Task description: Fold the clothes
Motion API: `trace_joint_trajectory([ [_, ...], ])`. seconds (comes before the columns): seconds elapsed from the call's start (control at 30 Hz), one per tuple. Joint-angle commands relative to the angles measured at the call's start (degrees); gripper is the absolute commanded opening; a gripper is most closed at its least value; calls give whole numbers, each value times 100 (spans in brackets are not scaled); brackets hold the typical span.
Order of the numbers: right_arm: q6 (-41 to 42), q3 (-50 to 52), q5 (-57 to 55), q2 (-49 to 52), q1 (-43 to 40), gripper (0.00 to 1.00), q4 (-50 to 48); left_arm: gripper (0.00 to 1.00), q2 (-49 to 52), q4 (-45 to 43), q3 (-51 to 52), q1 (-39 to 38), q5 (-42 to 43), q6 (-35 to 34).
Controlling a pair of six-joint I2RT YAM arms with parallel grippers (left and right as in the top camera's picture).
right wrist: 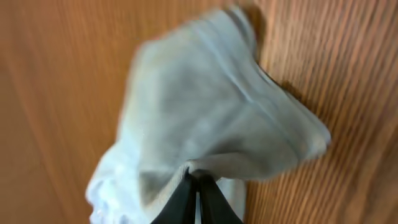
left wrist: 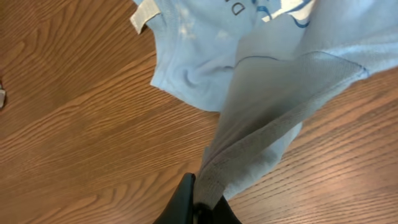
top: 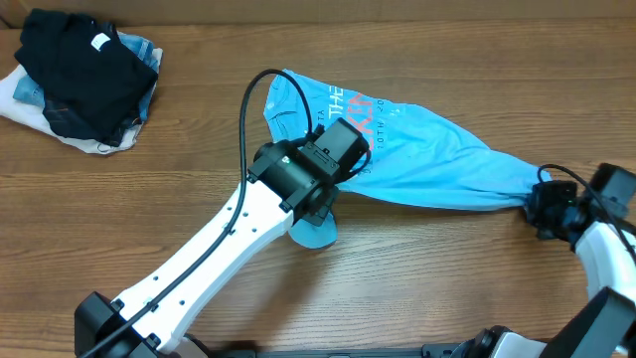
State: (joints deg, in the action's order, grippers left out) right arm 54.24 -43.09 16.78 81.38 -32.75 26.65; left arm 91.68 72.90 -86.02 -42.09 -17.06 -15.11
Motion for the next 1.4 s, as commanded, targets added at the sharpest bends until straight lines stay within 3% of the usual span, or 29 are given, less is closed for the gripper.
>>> trace_joint_trajectory([
  [0.0,-551,-496,129,-398,-48,16,144,4,2,35,-79,85,-179,-122],
  [0.1,-935,-782,28,-446,-48,31,291,4,2,44,-79,85,-179,-125],
  [0.27,-1150,-979,-256,-444,-48,28,332,4,2,74,-79,87,-179,-125],
  [0.57,-1779,-975,173,-389,437,44,2186,4,2,-195,-79,94,-177,-317],
  [0.77,-2297,-962,750,-389,1419,50,2979,4,2,-328,-79,208,-133,-317],
  [1.1,-1862,-439,-254,-249,1908,61,2194,4,2,-177,-79,245,-109,-337],
  [1.37,-1668,-404,-601,723,1908,64,1445,4,2,-87,-79,245,-111,-337],
])
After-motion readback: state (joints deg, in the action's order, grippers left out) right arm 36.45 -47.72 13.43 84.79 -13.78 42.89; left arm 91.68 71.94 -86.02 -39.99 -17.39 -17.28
